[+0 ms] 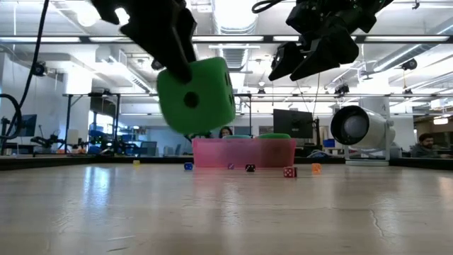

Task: Pick & Place Dice
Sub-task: Put the large green dice into the the pink bin

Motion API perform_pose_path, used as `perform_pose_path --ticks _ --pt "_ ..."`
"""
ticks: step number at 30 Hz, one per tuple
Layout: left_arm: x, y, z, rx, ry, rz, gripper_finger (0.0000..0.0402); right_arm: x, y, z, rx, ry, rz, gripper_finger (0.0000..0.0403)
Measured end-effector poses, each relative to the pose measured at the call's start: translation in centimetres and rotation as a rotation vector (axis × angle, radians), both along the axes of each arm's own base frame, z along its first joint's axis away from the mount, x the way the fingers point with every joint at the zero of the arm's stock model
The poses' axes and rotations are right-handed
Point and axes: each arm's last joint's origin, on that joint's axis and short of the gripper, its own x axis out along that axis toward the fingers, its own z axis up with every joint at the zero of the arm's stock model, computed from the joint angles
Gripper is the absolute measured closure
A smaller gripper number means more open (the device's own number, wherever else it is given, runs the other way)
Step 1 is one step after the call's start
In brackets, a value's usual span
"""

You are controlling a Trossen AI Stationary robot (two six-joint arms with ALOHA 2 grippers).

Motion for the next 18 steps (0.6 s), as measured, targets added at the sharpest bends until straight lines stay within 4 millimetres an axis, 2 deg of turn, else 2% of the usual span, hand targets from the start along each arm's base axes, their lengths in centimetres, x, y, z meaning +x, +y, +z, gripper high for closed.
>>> perform_pose_path --ticks 10,18 --pt "-0.5 4.2 3.7 0.034 -0.100 0.083 0.0081 0.0 0.0 0.0 0.000 0.000 0.000 0.0003" --pt "-0.3 9.6 4.9 0.074 -0.096 0.151 0.0083 0.0 0.0 0.0 -0.001 0.000 0.001 0.0003"
